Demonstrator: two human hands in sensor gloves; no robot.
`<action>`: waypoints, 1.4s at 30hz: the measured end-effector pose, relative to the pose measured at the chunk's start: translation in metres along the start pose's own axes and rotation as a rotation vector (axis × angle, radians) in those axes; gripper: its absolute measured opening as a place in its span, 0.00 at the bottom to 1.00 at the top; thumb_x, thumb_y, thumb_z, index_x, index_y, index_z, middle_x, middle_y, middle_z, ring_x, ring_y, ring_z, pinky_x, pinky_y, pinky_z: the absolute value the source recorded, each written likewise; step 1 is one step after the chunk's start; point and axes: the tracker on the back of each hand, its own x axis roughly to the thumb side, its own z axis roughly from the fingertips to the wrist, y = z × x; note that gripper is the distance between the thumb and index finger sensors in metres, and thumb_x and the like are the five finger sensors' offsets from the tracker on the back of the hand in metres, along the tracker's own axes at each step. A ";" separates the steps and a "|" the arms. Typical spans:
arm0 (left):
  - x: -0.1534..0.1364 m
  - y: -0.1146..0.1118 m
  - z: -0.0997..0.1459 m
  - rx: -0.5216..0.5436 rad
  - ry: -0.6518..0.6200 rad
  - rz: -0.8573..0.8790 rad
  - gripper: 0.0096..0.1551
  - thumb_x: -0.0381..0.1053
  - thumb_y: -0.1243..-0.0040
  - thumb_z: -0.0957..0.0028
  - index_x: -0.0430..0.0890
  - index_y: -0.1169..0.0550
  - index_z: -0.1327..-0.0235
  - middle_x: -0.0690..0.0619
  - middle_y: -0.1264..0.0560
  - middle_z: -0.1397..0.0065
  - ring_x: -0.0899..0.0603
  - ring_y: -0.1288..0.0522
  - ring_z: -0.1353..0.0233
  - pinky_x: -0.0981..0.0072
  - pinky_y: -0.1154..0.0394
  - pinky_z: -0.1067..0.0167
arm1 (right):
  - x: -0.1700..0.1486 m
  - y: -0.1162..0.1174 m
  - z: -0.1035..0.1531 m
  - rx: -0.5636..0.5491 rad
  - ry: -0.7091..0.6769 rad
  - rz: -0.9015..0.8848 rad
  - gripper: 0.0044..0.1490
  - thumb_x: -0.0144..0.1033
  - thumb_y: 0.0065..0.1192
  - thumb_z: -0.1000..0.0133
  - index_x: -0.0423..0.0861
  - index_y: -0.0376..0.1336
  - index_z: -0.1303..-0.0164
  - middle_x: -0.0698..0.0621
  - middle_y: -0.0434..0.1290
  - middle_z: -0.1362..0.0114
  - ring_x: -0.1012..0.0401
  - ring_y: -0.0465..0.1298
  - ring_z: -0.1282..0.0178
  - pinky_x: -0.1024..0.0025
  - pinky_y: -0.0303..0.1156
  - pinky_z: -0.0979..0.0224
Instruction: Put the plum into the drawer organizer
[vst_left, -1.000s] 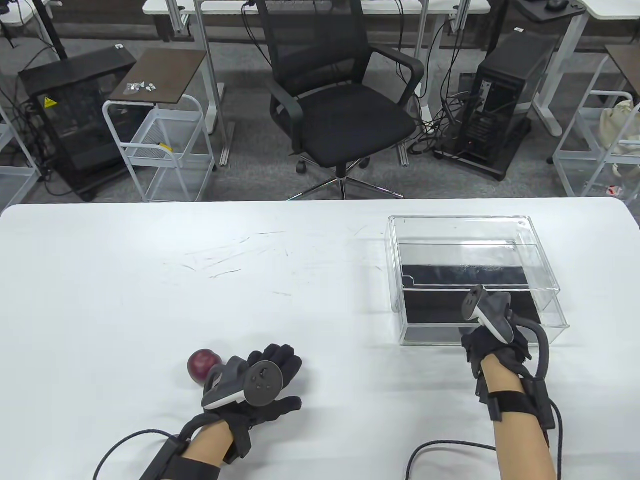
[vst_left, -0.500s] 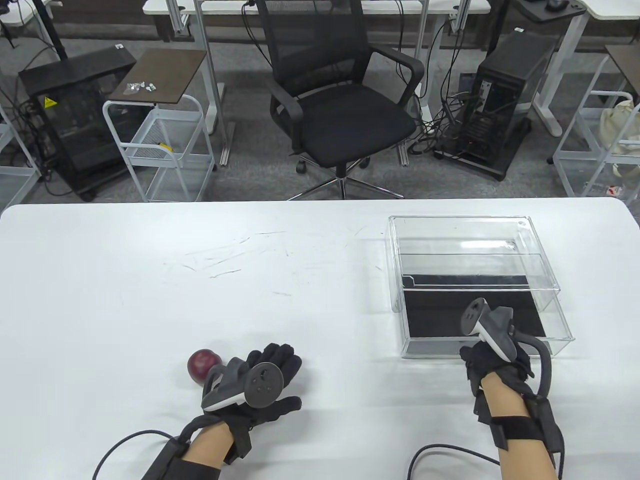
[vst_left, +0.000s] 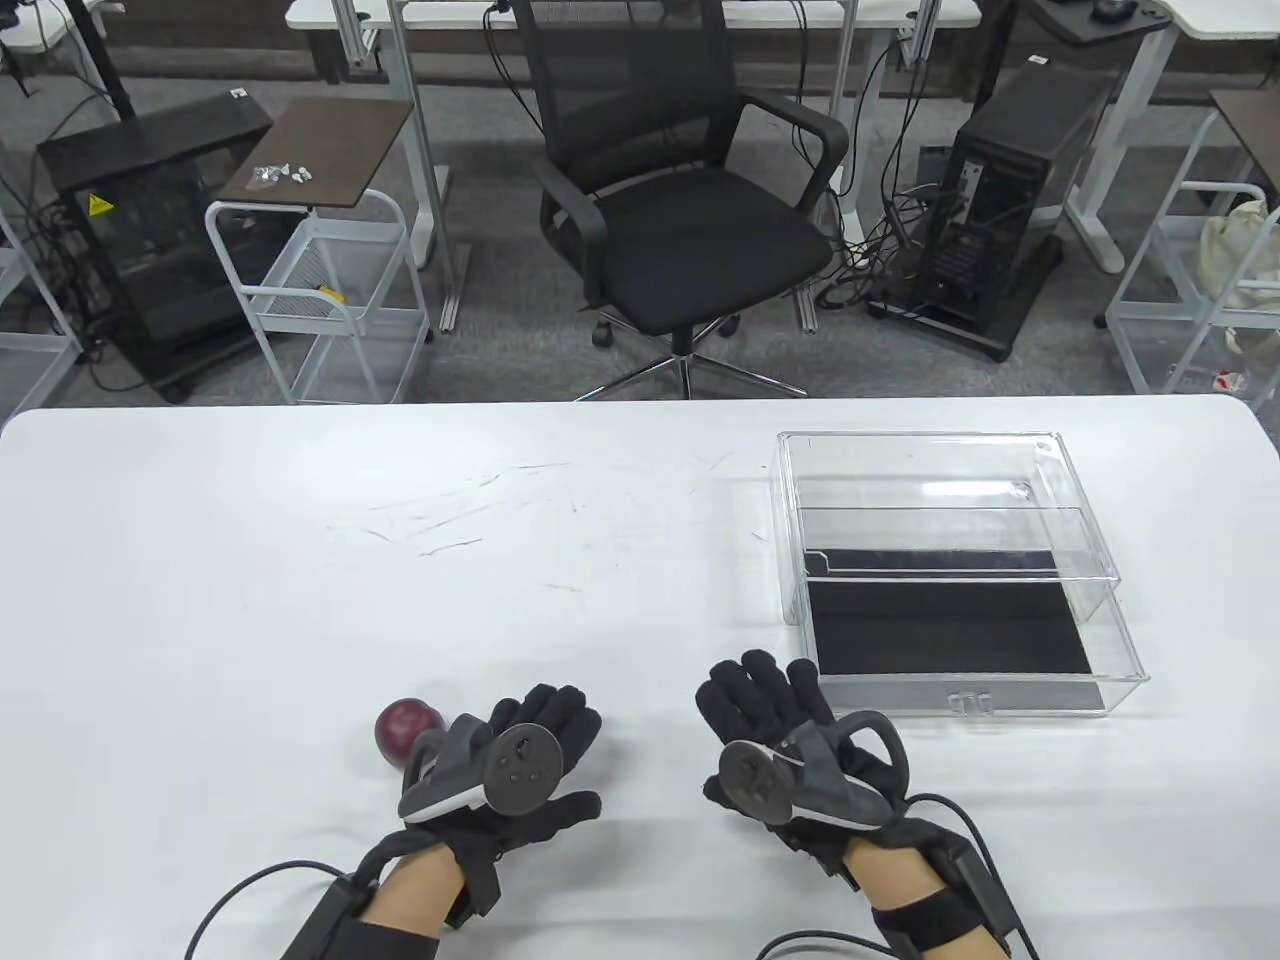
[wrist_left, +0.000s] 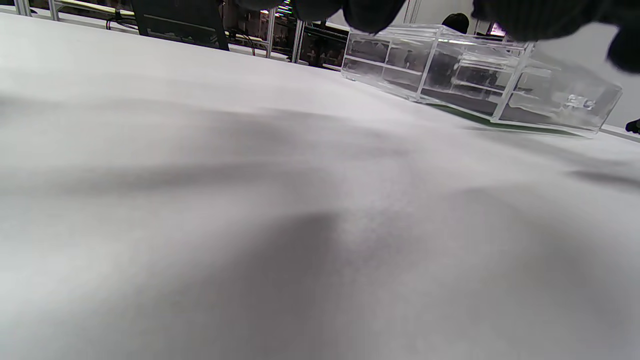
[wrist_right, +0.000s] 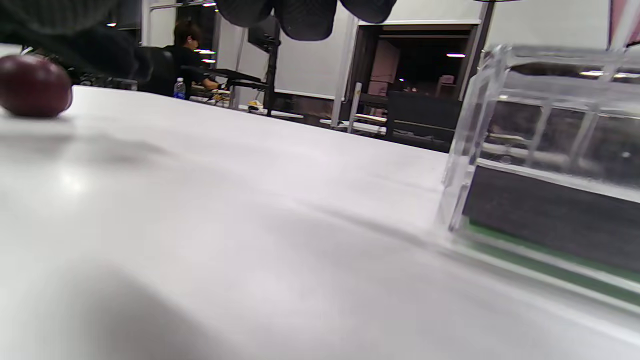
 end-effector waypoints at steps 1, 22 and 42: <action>-0.001 0.001 0.001 0.008 0.004 0.002 0.49 0.70 0.45 0.52 0.51 0.39 0.18 0.48 0.47 0.09 0.38 0.48 0.12 0.43 0.52 0.19 | 0.001 0.004 0.000 0.010 -0.009 0.011 0.53 0.66 0.53 0.59 0.56 0.47 0.24 0.51 0.54 0.15 0.47 0.52 0.15 0.45 0.51 0.19; -0.113 0.012 0.033 0.087 0.739 0.162 0.54 0.64 0.29 0.56 0.53 0.41 0.17 0.45 0.44 0.09 0.33 0.39 0.15 0.31 0.40 0.24 | -0.001 0.016 0.005 0.072 -0.005 -0.070 0.52 0.65 0.53 0.59 0.55 0.49 0.24 0.50 0.56 0.16 0.47 0.55 0.17 0.46 0.55 0.20; 0.070 -0.001 -0.085 -0.077 0.058 -0.136 0.53 0.71 0.35 0.58 0.48 0.35 0.21 0.45 0.28 0.19 0.38 0.23 0.27 0.45 0.27 0.30 | -0.018 0.002 0.009 0.024 0.039 -0.144 0.50 0.65 0.54 0.58 0.56 0.51 0.25 0.50 0.59 0.17 0.47 0.58 0.18 0.48 0.58 0.21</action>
